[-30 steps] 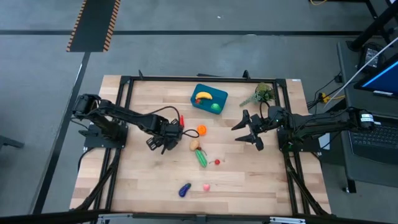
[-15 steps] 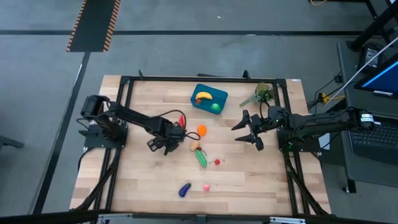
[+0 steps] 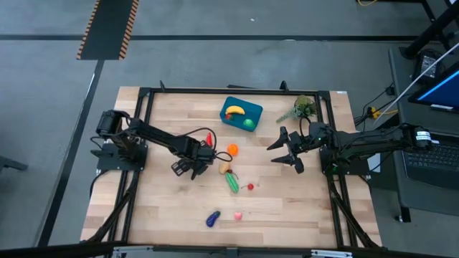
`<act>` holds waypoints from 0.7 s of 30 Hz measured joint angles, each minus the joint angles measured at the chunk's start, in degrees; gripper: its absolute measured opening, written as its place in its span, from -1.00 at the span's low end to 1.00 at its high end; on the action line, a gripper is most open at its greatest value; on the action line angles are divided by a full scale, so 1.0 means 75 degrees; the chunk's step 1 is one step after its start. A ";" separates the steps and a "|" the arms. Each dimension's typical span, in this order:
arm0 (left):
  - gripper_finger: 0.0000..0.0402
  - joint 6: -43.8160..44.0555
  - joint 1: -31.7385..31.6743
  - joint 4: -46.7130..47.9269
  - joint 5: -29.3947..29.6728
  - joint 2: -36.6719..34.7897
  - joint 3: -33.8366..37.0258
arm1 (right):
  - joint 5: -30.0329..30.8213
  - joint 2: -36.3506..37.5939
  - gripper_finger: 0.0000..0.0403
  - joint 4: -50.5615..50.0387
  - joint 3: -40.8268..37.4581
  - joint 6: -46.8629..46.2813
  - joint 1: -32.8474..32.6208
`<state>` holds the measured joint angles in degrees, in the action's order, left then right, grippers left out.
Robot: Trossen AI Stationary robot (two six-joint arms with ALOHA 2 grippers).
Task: Pick and placing Produce into tupperware
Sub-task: Put the yellow lemon into the blue bin
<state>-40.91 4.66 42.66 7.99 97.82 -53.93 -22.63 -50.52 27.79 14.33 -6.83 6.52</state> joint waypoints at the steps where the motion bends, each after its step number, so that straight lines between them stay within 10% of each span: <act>1: 0.17 0.0052 0.0023 -0.0008 -0.0003 0.0000 0.0000 | 0.0000 0.0001 0.23 0.0000 0.0000 0.0000 0.0000; 21: 0.00 0.1025 0.0027 -0.0185 -0.0020 0.0000 0.0000 | 0.0000 0.0003 0.23 0.0000 0.0000 -0.0012 -0.0002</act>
<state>-33.23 4.86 41.27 7.84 97.82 -53.93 -22.63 -50.50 27.79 14.33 -6.92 6.51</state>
